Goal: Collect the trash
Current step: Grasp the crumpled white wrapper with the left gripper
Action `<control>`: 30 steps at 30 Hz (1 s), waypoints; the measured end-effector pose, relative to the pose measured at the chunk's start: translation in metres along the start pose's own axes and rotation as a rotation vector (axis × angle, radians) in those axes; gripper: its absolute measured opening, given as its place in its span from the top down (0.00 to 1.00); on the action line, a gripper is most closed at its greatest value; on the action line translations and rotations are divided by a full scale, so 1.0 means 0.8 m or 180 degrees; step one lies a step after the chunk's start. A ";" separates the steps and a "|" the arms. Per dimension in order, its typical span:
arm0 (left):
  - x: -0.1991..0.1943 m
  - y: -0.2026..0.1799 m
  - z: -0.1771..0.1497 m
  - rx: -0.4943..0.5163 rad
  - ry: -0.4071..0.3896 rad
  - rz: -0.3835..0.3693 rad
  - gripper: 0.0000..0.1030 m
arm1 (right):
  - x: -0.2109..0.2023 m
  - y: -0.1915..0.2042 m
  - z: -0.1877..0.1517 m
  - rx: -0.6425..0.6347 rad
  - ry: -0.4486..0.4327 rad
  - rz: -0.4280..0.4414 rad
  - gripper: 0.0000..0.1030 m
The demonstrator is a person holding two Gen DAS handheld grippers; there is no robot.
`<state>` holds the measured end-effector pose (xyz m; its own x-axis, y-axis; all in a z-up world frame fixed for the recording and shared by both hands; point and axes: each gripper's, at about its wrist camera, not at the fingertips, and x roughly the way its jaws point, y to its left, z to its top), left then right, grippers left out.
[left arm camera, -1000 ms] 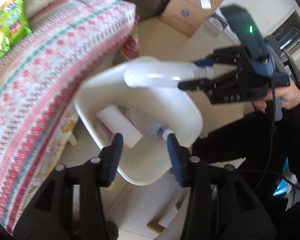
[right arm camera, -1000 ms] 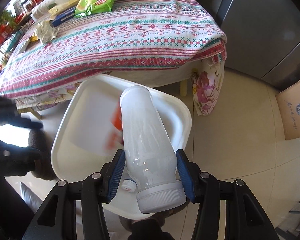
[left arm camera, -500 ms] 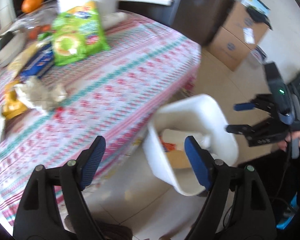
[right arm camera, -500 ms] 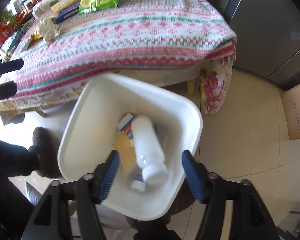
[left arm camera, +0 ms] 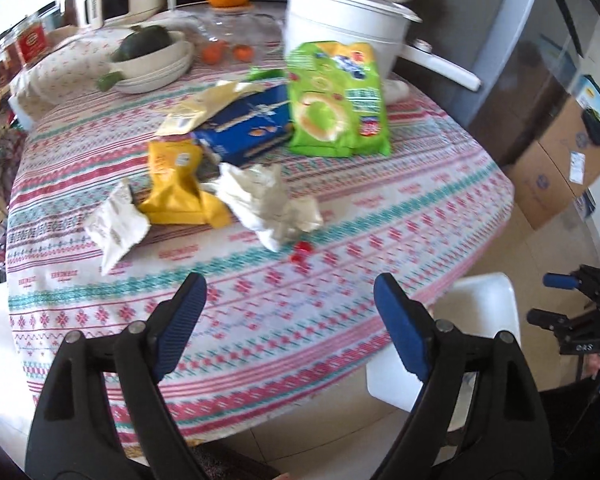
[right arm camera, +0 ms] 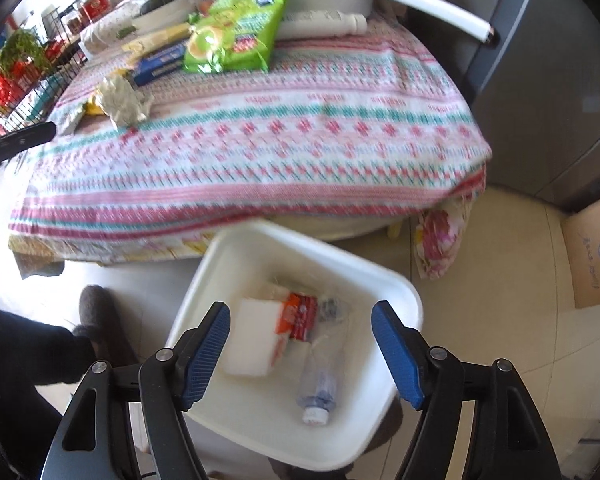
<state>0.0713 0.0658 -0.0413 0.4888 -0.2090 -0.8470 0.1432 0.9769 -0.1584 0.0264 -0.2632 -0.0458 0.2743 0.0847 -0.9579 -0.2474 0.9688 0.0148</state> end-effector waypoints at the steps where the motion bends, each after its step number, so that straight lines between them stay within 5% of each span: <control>1: 0.005 0.009 0.002 -0.0056 0.0015 0.0018 0.17 | -0.001 0.003 0.004 -0.0002 -0.0011 0.0002 0.26; 9: 0.047 0.028 0.015 -0.0373 0.0184 -0.0177 0.18 | 0.003 0.039 0.041 -0.0073 -0.0044 0.0044 0.26; 19: 0.095 0.026 0.039 -0.0614 0.0215 -0.0183 0.44 | 0.010 0.053 0.066 -0.0026 -0.0067 0.0077 0.26; 21: 0.103 0.031 0.042 -0.0699 0.0228 -0.0164 0.53 | 0.012 0.052 0.068 0.0011 -0.0075 0.0064 0.26; 23: 0.109 0.034 0.044 -0.0787 0.0248 -0.0155 0.72 | 0.014 0.049 0.070 0.0046 -0.0082 0.0029 0.26; 30: 0.088 0.031 0.045 -0.0707 0.0196 -0.0301 0.77 | 0.026 0.041 0.082 0.0108 -0.0072 -0.0166 0.26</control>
<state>0.1404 0.0738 -0.0862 0.4279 -0.3034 -0.8514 -0.0103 0.9403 -0.3403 0.0847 -0.2144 -0.0466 0.3070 0.0389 -0.9509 -0.2008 0.9793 -0.0247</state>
